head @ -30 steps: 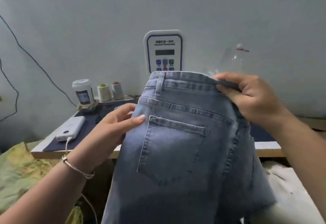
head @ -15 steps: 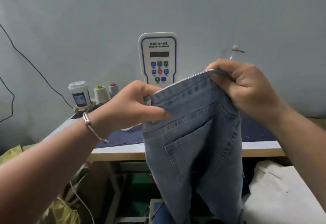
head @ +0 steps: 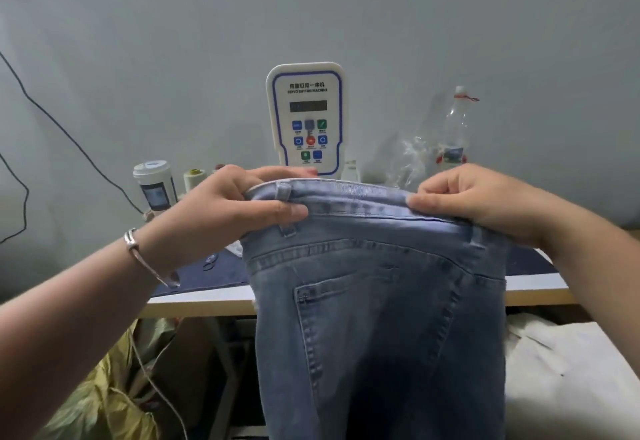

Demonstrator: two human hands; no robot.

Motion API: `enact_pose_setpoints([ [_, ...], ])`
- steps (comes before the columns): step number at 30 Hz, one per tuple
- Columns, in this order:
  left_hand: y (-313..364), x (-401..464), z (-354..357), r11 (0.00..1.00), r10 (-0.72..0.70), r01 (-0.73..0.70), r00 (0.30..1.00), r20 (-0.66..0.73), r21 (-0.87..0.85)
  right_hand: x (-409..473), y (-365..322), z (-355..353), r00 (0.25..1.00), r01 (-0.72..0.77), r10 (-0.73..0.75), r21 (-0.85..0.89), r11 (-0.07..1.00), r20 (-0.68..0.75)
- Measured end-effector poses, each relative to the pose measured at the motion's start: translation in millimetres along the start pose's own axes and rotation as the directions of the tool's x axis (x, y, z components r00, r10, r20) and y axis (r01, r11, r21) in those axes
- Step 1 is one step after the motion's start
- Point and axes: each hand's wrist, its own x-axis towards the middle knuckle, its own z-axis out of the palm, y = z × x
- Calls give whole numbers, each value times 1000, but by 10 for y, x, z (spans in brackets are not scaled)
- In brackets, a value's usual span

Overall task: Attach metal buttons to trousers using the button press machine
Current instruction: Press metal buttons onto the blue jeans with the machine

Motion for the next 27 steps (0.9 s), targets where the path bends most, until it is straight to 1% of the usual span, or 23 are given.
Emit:
enact_pose_setpoints([
  [1, -36, -33, -2, 997, -24, 24, 1000, -10, -67, -27, 18, -18, 992, -49, 45, 32, 998, 120],
  [2, -70, -61, -2, 993, -66, 66, 998, 3, -99, -48, 31, -36, 965, -123, 117, 8, 992, 236],
  [3, -117, -75, -12, 989, -119, 122, 992, 37, -82, -65, 41, -55, 926, -177, 189, -68, 982, 327],
  [4, -173, -82, -27, 982, -182, 185, 980, 80, -33, -70, 53, -75, 901, -193, 233, -144, 971, 364],
  [5, -224, -80, -37, 971, -240, 240, 962, 133, 20, -64, 63, -103, 904, -198, 252, -186, 962, 344],
  [6, -266, -84, -30, 957, -289, 283, 937, 197, 60, -56, 77, -144, 926, -201, 244, -169, 965, 288],
  [7, -300, -91, -19, 944, -331, 318, 907, 259, 91, -51, 92, -184, 953, -203, 219, -97, 974, 210],
  [8, -320, -95, -13, 928, -373, 354, 874, 312, 118, -46, 117, -225, 972, -190, 185, 16, 982, 143],
  [10, -314, -109, -21, 890, -455, 416, 800, 391, 185, -27, 167, -265, 989, -148, 139, 273, 951, 55],
  [11, -298, -112, -34, 872, -489, 428, 771, 408, 237, -10, 183, -262, 990, -139, 139, 366, 920, 28],
  [13, -287, -106, -73, 815, -568, 439, 734, 373, 377, 36, 219, -236, 985, -154, 174, 479, 864, 2],
  [14, -290, -93, -75, 788, -597, 451, 723, 347, 419, 60, 237, -222, 979, -167, 205, 513, 842, -19],
  [15, -298, -73, -66, 787, -602, 467, 726, 332, 403, 78, 249, -206, 969, -177, 242, 541, 822, -50],
  [16, -315, -49, -50, 809, -582, 494, 750, 314, 320, 90, 263, -188, 957, -179, 274, 559, 810, -90],
  [18, -365, 14, -13, 846, -519, 533, 815, 259, 19, 109, 292, -134, 943, -171, 298, 552, 816, -147],
  [20, -439, 56, -1, 821, -463, 508, 860, 216, -260, 114, 322, -90, 945, -162, 278, 494, 854, -171],
  [21, -476, 68, 1, 803, -442, 483, 876, 194, -350, 99, 316, -86, 957, -165, 253, 452, 877, -140],
  [23, -513, 63, 31, 790, -408, 423, 903, 134, -443, 32, 250, -94, 982, -186, 190, 316, 930, 17],
  [24, -525, 56, 54, 790, -406, 406, 908, 105, -460, -2, 208, -97, 977, -202, 181, 213, 956, 114],
  [26, -546, 37, 88, 791, -418, 405, 905, 78, -460, -33, 166, -109, 931, -240, 241, -37, 970, 275],
  [27, -555, 27, 93, 791, -425, 415, 901, 84, -451, -26, 156, -114, 916, -252, 276, -116, 961, 292],
])
